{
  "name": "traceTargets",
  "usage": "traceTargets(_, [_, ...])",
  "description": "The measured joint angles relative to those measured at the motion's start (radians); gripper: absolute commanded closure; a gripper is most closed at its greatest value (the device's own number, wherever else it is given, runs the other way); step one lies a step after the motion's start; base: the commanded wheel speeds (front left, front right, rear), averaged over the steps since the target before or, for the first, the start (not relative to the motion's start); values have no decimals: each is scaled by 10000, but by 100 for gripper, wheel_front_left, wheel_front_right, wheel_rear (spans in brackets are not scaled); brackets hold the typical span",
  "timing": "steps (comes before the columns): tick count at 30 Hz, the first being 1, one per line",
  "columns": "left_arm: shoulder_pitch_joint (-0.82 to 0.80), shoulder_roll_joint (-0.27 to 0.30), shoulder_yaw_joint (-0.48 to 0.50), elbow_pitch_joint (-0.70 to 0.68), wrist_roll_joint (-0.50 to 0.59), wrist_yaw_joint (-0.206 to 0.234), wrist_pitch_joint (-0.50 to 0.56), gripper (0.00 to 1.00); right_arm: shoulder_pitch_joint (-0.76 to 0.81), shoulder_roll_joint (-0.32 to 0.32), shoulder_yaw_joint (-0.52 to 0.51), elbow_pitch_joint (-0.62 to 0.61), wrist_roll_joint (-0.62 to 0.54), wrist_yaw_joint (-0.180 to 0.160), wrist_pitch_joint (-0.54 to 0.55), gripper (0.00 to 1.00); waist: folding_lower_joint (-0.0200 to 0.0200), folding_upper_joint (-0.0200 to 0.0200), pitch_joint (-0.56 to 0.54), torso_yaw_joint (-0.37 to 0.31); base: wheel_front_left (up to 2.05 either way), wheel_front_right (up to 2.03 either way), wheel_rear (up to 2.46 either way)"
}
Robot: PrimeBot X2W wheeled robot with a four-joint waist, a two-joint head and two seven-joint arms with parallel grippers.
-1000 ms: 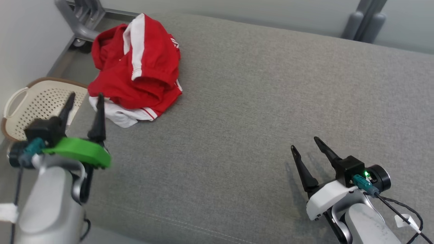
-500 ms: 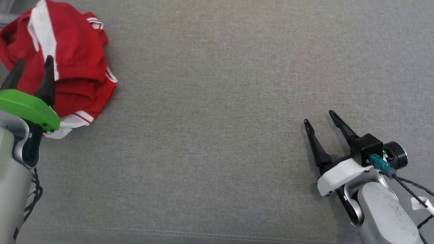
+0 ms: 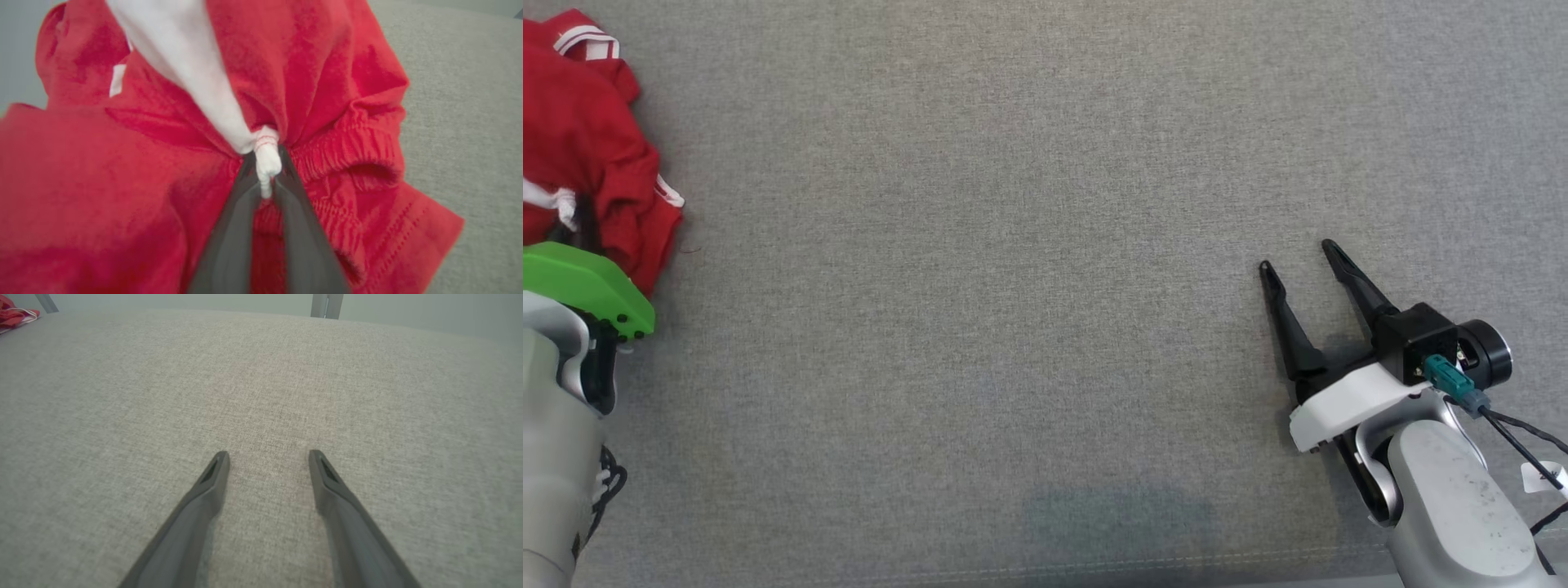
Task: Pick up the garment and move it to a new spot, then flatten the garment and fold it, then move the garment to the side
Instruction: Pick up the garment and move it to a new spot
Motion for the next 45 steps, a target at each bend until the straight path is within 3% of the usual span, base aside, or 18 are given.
traceTargets(4, [-366,-50,-142,-326,447,-19,-299,100,77,63,-82,81,19,-2,2,0,0,0,-166,-6,0,0,0])
traceTargets(9, [-725,-203,378,-2587,1641,-82,-343,100,133,314,-21,123,73,-2,15,0,0,0,-545,73,0,0,0])
traceTargets(17, [-139,-2113,391,-4947,3208,-203,-341,100,-8,681,113,98,272,-2,17,0,0,0,-897,-396,0,0,0])
traceTargets(22, [151,-3204,-642,-5567,3298,-236,-343,100,-5,886,-15,71,366,-2,17,0,0,0,-910,-1087,0,0,0])
traceTargets(28, [530,-3597,-1845,-5392,2769,-245,-349,100,77,1032,-190,59,443,-2,17,0,-1,1,-873,-2051,0,0,0])
traceTargets(29, [642,-3614,-2011,-5287,2767,-245,-349,97,103,1057,-196,61,464,-2,17,0,0,0,-867,-2203,0,0,0])
traceTargets(30, [738,-3649,-2169,-5227,2780,-245,-355,8,129,1078,-221,59,477,-2,17,0,0,0,-861,-2354,0,0,0])
traceTargets(31, [799,-3678,-2280,-5089,2859,-245,-357,0,139,1101,-244,58,499,-2,17,0,-1,1,-856,-2492,0,0,0])
traceTargets(37, [1513,-3555,-1269,-5294,3421,-247,-357,0,156,1152,-337,-119,579,-2,17,0,-1,1,-874,-2873,0,0,0])
traceTargets(45, [3231,-3524,1177,-6679,4358,-245,-359,0,36,1195,86,-437,761,-2,17,0,-1,0,-973,-2141,0,0,0])
